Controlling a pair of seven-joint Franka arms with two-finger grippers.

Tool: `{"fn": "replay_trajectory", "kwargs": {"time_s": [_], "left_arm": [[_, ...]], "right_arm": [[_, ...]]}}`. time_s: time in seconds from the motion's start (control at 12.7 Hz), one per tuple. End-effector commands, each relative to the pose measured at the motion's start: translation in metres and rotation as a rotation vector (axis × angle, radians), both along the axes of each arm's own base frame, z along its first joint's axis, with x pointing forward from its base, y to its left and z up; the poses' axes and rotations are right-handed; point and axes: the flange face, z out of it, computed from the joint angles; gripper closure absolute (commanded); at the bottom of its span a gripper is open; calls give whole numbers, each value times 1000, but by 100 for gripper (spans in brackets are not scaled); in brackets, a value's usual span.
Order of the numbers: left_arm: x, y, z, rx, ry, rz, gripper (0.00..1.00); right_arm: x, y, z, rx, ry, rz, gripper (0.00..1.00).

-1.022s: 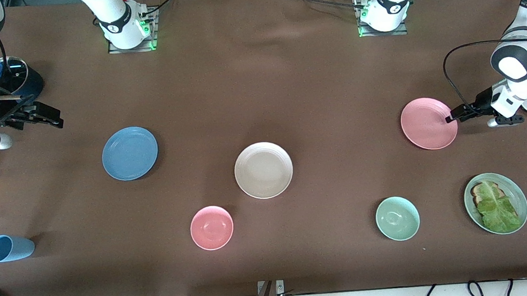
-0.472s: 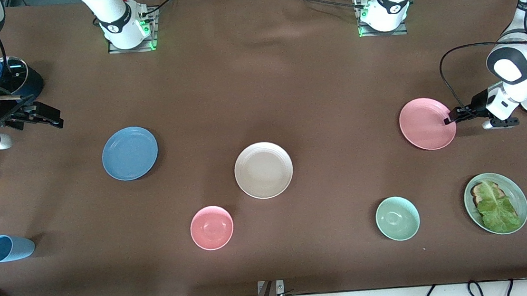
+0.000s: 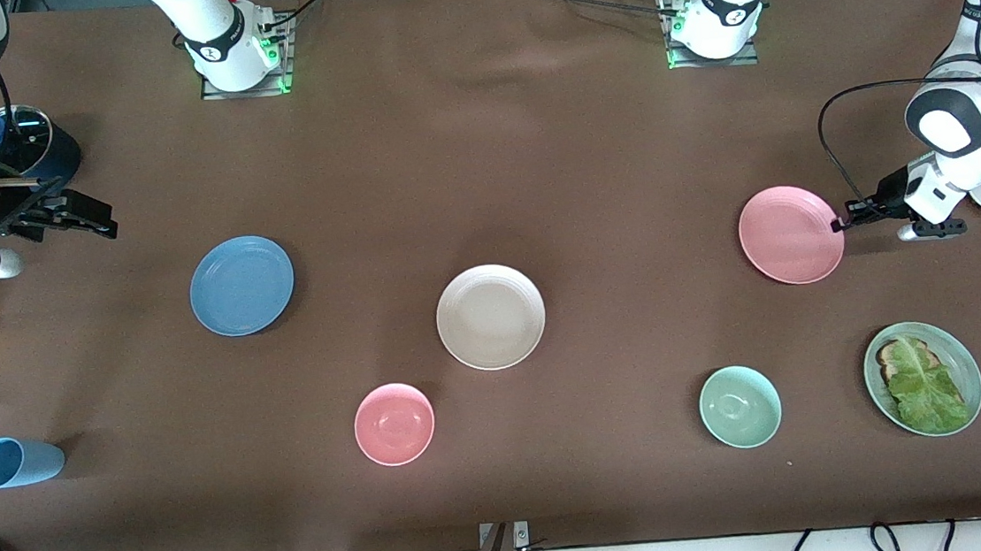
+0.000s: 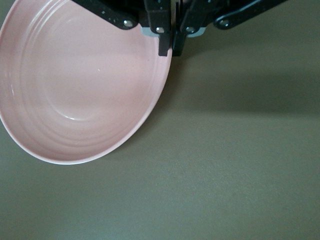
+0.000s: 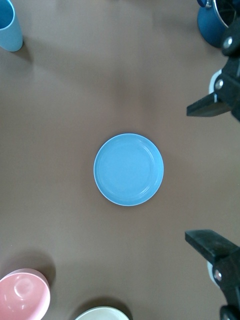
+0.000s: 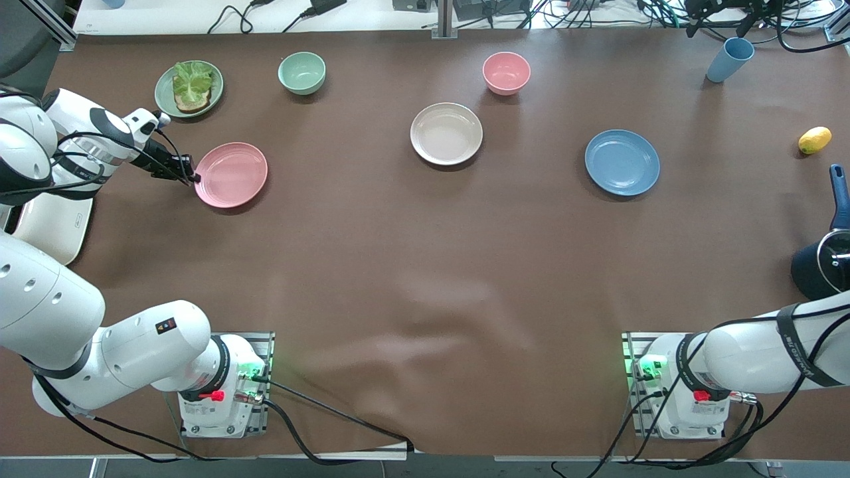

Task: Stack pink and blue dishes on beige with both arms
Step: 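Grip the large pink plate's rim with the left gripper, then carry the pink plate with the left gripper onto the beige plate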

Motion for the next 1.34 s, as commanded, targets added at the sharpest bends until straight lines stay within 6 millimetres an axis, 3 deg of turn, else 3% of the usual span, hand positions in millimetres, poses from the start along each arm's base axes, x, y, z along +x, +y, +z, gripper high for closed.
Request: {"fn": "replay_trajectory", "kwargs": {"time_s": [0.0,0.31,0.47,0.71,0.94,1.26], "left_arm": [[22,-10,25,-25,-14,4,100],[48,-36,87,-12,31,-24,100],[59,-75,121,-7,30,-19,100],[73,-148,149,30,41,-26,100],[85,-235,167,67,62,40,100],[84,-337,182,129,75,104,100]], "right_arm": [[-2,0,2,17,1,5,0],[-2,-2,1,16,4,3,0],[-1,-9,0,16,4,-10,0],[-1,-10,-1,16,5,-10,0],[-1,-10,-2,16,8,-10,0],[0,-11,-1,16,5,-14,0]]}}
